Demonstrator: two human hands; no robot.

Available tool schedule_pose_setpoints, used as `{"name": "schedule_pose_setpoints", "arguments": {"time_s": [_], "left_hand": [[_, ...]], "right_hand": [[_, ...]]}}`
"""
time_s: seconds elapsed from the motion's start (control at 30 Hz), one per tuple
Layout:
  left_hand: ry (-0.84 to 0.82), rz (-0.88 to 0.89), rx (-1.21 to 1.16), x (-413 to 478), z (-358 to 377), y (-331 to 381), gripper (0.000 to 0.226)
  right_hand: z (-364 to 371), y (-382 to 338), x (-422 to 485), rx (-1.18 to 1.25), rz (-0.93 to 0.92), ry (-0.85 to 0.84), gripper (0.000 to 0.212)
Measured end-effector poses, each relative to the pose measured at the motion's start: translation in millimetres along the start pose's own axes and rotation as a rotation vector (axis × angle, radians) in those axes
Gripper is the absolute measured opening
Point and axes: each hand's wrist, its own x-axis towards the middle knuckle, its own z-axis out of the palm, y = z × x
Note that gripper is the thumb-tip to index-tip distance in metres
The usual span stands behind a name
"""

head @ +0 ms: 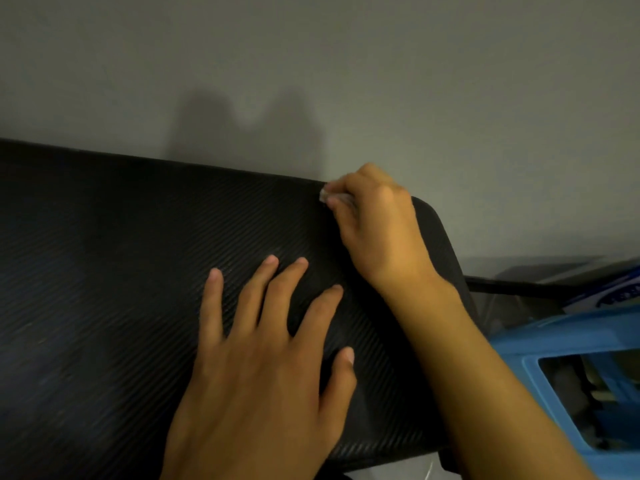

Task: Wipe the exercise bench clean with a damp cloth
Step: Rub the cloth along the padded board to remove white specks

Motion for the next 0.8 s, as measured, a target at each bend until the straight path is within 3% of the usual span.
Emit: {"name": "schedule_pose_setpoints", "arguments": {"time_s": [0.17,0.43,0.67,0.8], "left_hand": [[-0.006,-0.006,-0.009,0,0,0,0.062],[-0.011,-0.007,-0.002,-1,-3,1,0.060],[-0.020,-0.029,-0.011,0,-6,0,0.060],[-0.048,-0.031,-0.017,1,-9,1,0.056]], "right_hand": [[-24,-1,-50,0.023,-0.048,-0.041,0.011],[5,26,10,-0.060,0.055,0.059,0.013],[-39,-6,-104,0.070,-0.064,-0.104,0.014],[-47,-14,-152,0.070,-0.068,-0.099,0.015]]}}
